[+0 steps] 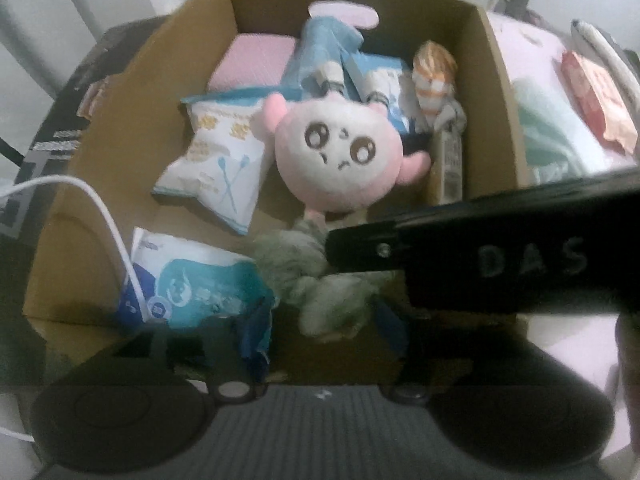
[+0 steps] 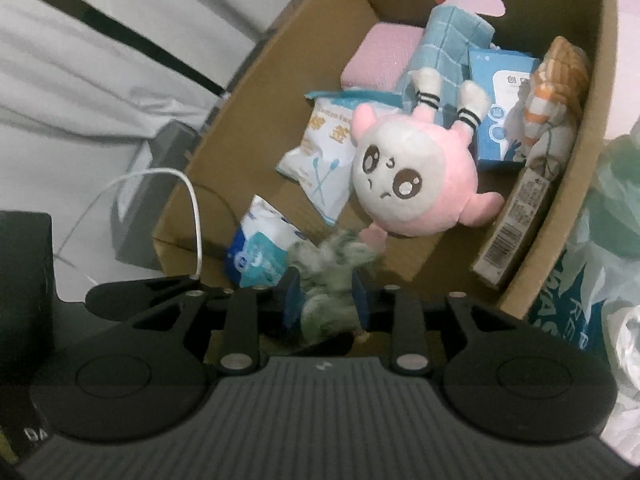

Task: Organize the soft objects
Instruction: 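Carry the green scrunchie with the right tool into the box, release, then move the right tool back toward the white yogurt cup by the bag, then close the right tool on the white yogurt cup and lift it, then carry the white yogurt cup with the right tool into the box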

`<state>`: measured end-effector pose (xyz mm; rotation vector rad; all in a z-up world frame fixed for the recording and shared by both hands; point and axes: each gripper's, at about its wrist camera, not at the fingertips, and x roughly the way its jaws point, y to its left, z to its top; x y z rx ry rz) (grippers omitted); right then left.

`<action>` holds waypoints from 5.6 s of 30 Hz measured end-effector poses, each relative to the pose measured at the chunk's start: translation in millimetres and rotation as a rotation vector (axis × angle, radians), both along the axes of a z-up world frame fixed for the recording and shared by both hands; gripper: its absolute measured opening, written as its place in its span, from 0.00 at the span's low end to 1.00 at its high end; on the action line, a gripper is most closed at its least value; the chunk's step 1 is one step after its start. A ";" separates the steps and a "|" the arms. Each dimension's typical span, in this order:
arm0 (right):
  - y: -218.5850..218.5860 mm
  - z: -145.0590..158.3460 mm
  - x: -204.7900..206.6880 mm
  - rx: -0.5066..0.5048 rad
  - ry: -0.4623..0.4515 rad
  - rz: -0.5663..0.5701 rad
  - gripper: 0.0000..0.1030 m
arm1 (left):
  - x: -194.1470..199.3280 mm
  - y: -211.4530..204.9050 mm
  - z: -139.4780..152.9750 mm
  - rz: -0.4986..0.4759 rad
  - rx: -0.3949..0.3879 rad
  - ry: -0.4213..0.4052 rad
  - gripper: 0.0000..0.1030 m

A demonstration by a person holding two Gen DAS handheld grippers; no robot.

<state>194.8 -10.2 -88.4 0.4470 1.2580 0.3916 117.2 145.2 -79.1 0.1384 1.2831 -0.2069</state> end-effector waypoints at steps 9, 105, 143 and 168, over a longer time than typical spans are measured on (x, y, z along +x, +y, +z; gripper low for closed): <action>-38.3 20.1 -20.7 0.158 -0.074 -0.115 0.40 | -11.8 -18.1 33.4 0.027 0.064 -0.087 0.65; -373.0 2.6 -313.9 0.152 0.060 -0.537 0.19 | -93.0 -328.3 -19.3 -0.511 -0.375 0.268 0.45; -271.5 72.8 -242.1 0.101 -0.049 -0.570 0.23 | -80.4 -220.9 83.5 -0.293 -0.340 0.052 0.32; -5.0 13.9 -21.4 0.097 0.150 -0.013 0.28 | -14.3 47.1 28.5 0.224 -0.319 0.182 0.33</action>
